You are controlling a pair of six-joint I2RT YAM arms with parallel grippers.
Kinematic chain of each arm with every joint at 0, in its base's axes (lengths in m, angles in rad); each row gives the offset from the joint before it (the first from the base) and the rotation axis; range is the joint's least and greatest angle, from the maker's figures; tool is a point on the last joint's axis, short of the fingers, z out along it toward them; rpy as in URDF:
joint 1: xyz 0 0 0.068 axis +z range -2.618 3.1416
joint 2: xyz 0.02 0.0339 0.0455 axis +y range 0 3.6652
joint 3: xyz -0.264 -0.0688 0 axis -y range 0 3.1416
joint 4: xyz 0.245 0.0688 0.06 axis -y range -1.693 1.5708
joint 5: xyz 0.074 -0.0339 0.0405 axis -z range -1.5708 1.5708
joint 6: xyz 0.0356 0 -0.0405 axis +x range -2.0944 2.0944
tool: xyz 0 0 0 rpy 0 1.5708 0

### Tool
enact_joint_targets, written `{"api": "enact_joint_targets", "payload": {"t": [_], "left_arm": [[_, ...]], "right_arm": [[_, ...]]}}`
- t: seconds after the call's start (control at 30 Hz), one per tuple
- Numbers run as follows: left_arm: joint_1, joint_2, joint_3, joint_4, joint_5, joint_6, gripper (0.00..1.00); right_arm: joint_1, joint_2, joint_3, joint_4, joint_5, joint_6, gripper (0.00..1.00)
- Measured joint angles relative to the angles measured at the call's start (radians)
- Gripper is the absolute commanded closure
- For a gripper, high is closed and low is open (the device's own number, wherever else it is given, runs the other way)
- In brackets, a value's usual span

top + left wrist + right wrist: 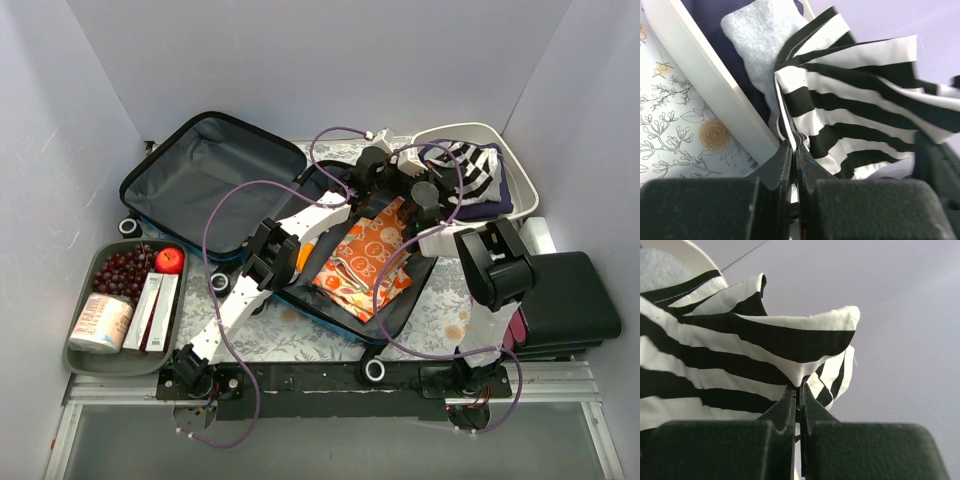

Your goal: Open, take out, and arrange the luggage

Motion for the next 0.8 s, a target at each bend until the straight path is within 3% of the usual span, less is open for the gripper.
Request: {"api": "enact_joint_targets", "payload": {"t": [0.2,0.37,0.43,0.6,0.67,0.73,0.8], "left_arm": [[0.000,0.001,0.000,0.008,-0.018,0.010,0.86],[-0.005,0.000,0.000,0.027,-0.020,0.022,0.60],[-0.006,0.000,0.005,0.042,-0.016,0.032,0.60],[-0.016,-0.013,0.008,0.038,-0.009,0.089,0.26],[-0.013,-0.023,0.008,0.030,-0.023,0.116,0.23],[0.003,-0.056,0.000,-0.042,-0.031,0.163,0.20],[0.004,-0.064,-0.006,-0.057,-0.037,0.182,0.08]], "right_arm": [[-0.016,0.097,0.064,0.010,0.013,0.041,0.99],[-0.067,0.128,0.127,0.007,0.004,0.097,0.99],[-0.095,0.136,0.149,0.007,-0.002,0.120,0.99],[-0.146,0.169,0.203,-0.002,-0.014,0.190,0.99],[-0.164,0.170,0.222,-0.022,-0.014,0.241,0.99],[-0.184,0.170,0.261,-0.163,-0.029,0.362,0.87],[-0.188,0.169,0.269,-0.226,-0.035,0.432,0.82]]}}
